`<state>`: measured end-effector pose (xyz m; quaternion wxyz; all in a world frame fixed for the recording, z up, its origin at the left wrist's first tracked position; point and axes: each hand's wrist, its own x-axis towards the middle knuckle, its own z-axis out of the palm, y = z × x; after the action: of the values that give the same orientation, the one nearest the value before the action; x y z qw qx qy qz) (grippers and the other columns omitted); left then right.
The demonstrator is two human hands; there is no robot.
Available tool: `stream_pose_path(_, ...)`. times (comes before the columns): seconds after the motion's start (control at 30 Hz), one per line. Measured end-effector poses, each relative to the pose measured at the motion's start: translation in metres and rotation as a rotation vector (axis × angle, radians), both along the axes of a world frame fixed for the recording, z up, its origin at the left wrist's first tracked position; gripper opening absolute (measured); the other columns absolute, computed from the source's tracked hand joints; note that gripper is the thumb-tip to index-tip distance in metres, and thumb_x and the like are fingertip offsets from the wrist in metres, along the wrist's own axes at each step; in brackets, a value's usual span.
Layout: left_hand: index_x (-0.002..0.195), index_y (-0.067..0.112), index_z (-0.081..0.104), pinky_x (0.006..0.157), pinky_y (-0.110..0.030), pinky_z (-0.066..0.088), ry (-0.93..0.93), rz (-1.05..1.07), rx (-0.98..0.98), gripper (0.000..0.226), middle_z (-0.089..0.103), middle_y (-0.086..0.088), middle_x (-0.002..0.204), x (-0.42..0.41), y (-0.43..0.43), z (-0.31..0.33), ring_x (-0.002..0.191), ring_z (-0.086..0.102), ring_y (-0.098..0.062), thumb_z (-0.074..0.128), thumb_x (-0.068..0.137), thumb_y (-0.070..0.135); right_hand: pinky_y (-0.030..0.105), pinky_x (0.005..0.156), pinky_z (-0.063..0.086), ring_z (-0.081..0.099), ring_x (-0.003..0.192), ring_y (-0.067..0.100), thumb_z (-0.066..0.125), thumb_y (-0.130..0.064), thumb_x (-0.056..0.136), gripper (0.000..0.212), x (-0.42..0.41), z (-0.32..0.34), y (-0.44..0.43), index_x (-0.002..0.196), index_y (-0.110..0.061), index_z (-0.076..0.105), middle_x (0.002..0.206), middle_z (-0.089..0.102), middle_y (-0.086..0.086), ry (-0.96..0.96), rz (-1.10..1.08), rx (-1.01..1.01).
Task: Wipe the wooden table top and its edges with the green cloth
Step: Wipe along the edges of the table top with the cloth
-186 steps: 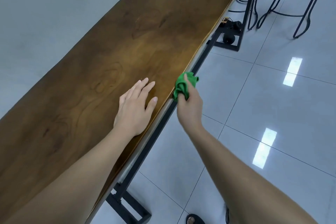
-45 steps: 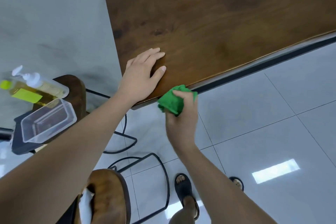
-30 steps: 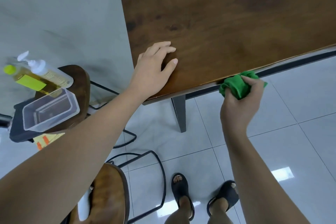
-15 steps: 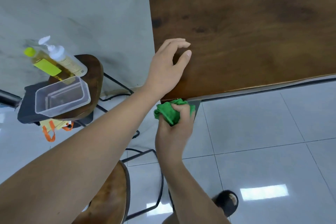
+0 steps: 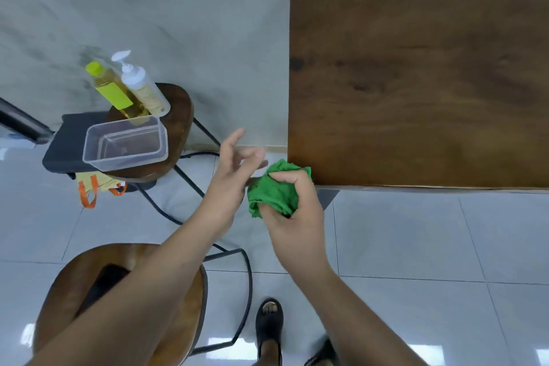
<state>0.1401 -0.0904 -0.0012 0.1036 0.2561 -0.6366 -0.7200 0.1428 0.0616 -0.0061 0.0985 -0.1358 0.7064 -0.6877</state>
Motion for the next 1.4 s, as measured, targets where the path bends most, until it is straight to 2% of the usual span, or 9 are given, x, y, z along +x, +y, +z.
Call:
stream_pose_path(0.2,0.16,0.027,0.051,0.116,-0.051,0.05,0.105,-0.084,0.196,0.059,0.064,-0.004,0.155,0.026,0.016,0.021,0.146,0.059,-0.025,0.047,0.111,0.059,0.024,0.103,0.055,0.062,0.133,0.006,0.065,-0.008,0.098,0.057,-0.05,0.053,0.006,0.148,-0.034,0.059,0.142,0.063,-0.018,-0.064,0.337,0.049)
stream_pose_path(0.4,0.151,0.026,0.06,0.12,-0.055,0.049,0.167,0.076,0.205,0.046,0.071,-0.008,0.146,0.015,0.036,0.034,0.14,0.065,-0.028,0.068,0.107,0.038,0.012,0.102,0.049,0.053,0.141,-0.002,0.046,-0.017,0.096,0.076,-0.083,0.079,0.017,0.165,-0.049,0.044,0.166,0.047,-0.019,-0.149,0.609,0.173)
stream_pose_path(0.47,0.145,0.028,0.066,0.117,-0.056,0.052,0.176,0.14,0.201,0.045,0.073,-0.008,0.142,0.014,0.041,0.03,0.136,0.068,-0.03,0.075,0.102,0.036,0.023,0.108,0.054,0.054,0.143,0.006,0.048,-0.007,0.098,0.078,-0.095,0.084,0.02,0.163,-0.051,0.046,0.164,0.05,-0.014,-0.108,0.69,0.235)
stream_pose_path(0.6,0.133,0.031,0.073,0.109,-0.051,0.058,0.175,0.238,0.158,0.044,0.076,-0.011,0.128,0.01,0.044,0.02,0.125,0.071,-0.034,0.081,0.09,0.034,0.066,0.104,0.058,0.068,0.121,0.042,0.054,-0.001,0.094,0.079,-0.124,0.087,0.022,0.152,-0.054,0.058,0.14,0.07,0.001,0.011,0.78,0.377)
stream_pose_path(0.67,0.126,0.032,0.076,0.103,-0.048,0.06,0.172,0.307,0.155,0.04,0.078,-0.009,0.121,0.002,0.039,0.016,0.117,0.074,-0.028,0.082,0.087,0.035,0.06,0.105,0.06,0.073,0.121,0.034,0.057,0.0,0.094,0.076,-0.146,0.09,0.019,0.15,-0.051,0.061,0.138,0.073,-0.007,0.08,0.815,0.424)
stream_pose_path(0.77,0.122,0.03,0.076,0.093,-0.04,0.062,0.156,0.411,0.181,0.039,0.08,-0.004,0.118,-0.019,0.017,0.007,0.113,0.076,-0.024,0.081,0.084,0.034,0.03,0.114,0.054,0.066,0.129,0.0,0.064,0.0,0.102,0.065,-0.191,0.093,0.007,0.147,-0.048,0.063,0.138,0.072,-0.02,0.186,0.769,0.511)
stream_pose_path(0.9,0.129,0.017,0.071,0.095,-0.04,0.063,0.153,0.439,0.317,0.045,0.077,-0.011,0.127,-0.063,-0.021,-0.011,0.119,0.075,-0.029,0.08,0.087,0.029,0.001,0.097,0.045,0.062,0.126,-0.008,0.064,-0.015,0.111,0.046,-0.258,0.089,-0.018,0.15,-0.039,0.063,0.145,0.067,-0.019,0.292,0.565,0.681)
stream_pose_path(1.17,0.113,0.022,0.074,0.101,-0.052,0.062,0.033,0.413,0.308,0.032,0.079,0.005,0.098,-0.179,-0.085,-0.056,0.099,0.075,-0.019,0.076,0.083,0.034,0.048,0.133,0.032,0.039,0.159,0.024,0.058,-0.038,0.114,0.052,-0.396,0.053,-0.091,0.165,-0.031,0.049,0.172,0.044,-0.003,0.432,0.289,0.973)
stream_pose_path(1.4,0.1,0.03,0.074,0.078,-0.038,0.061,-0.002,0.381,0.221,0.01,0.078,0.014,0.087,-0.29,-0.12,-0.071,0.082,0.073,-0.003,0.07,0.093,0.035,0.048,0.136,0.019,0.028,0.165,0.024,0.044,-0.046,0.117,0.059,-0.436,0.02,-0.103,0.171,-0.022,0.04,0.178,0.037,0.003,0.572,0.175,1.075)
